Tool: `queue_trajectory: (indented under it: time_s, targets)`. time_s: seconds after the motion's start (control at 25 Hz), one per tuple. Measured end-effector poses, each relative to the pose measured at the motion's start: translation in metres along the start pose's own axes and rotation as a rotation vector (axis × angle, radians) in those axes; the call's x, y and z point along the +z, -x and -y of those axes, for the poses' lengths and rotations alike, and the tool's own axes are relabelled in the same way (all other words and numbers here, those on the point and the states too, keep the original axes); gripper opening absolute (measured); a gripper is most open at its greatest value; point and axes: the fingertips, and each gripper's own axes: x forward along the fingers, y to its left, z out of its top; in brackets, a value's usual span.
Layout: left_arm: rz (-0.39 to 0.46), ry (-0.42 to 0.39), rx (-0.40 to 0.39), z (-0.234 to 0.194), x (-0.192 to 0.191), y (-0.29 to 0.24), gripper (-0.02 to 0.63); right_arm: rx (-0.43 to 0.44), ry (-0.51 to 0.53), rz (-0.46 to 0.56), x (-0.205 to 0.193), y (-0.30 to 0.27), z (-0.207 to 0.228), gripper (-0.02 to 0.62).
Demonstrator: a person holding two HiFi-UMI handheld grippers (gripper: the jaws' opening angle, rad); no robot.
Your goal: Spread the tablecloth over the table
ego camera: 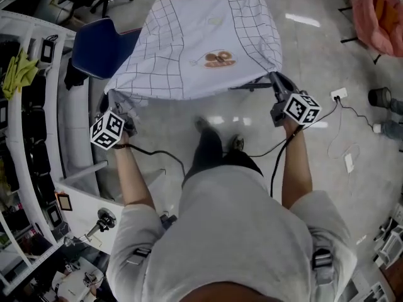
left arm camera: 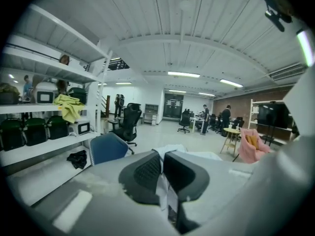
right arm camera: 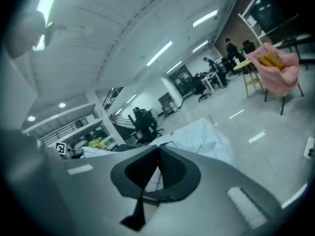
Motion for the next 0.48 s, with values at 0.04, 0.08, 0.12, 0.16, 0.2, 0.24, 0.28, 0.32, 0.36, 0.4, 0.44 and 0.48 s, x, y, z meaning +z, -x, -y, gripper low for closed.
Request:
queue_trajectory:
  time_s: [0.04, 0.08, 0.12, 0.16, 0.2, 0.24, 0.28, 0.32, 0.36, 0.4, 0.44, 0.48]
  targets:
    - [0.004, -0.017, -0.044, 0.019, 0.007, -0.01, 0.026, -0.054, 0.018, 0.026, 0.03, 0.015, 0.026, 0.008]
    - [0.01, -0.036, -0.096, 0.042, 0.016, -0.02, 0.026, -0.109, 0.054, 0.036, 0.06, 0.032, 0.052, 0.008]
    - [0.02, -0.055, -0.156, 0.069, 0.025, -0.03, 0.026, -0.159, 0.1, 0.035, 0.09, 0.049, 0.076, 0.008]
    - [0.032, -0.075, -0.22, 0.097, 0.035, -0.037, 0.026, -0.199, 0.149, 0.031, 0.12, 0.066, 0.094, 0.008]
    - [0.046, -0.095, -0.282, 0.125, 0.045, -0.043, 0.026, -0.235, 0.199, 0.031, 0.149, 0.081, 0.107, 0.008]
    - [0.061, -0.112, -0.333, 0.151, 0.055, -0.047, 0.026, -0.273, 0.256, 0.03, 0.178, 0.096, 0.115, 0.008]
    - [0.074, -0.121, -0.371, 0.17, 0.063, -0.05, 0.026, -0.316, 0.327, 0.017, 0.202, 0.107, 0.118, 0.008]
    - [0.085, -0.115, -0.39, 0.181, 0.071, -0.052, 0.026, -0.355, 0.407, -0.011, 0.22, 0.115, 0.117, 0.008]
    - [0.093, -0.095, -0.393, 0.183, 0.077, -0.055, 0.026, -0.378, 0.484, -0.045, 0.231, 0.117, 0.113, 0.008]
    - [0.098, -0.064, -0.382, 0.178, 0.081, -0.058, 0.026, -0.382, 0.546, -0.075, 0.236, 0.115, 0.106, 0.008]
    - [0.099, -0.03, -0.362, 0.168, 0.084, -0.06, 0.026, -0.368, 0.586, -0.097, 0.234, 0.11, 0.097, 0.008]
    - [0.095, -0.001, -0.338, 0.156, 0.087, -0.061, 0.026, -0.343, 0.604, -0.111, 0.227, 0.102, 0.089, 0.008]
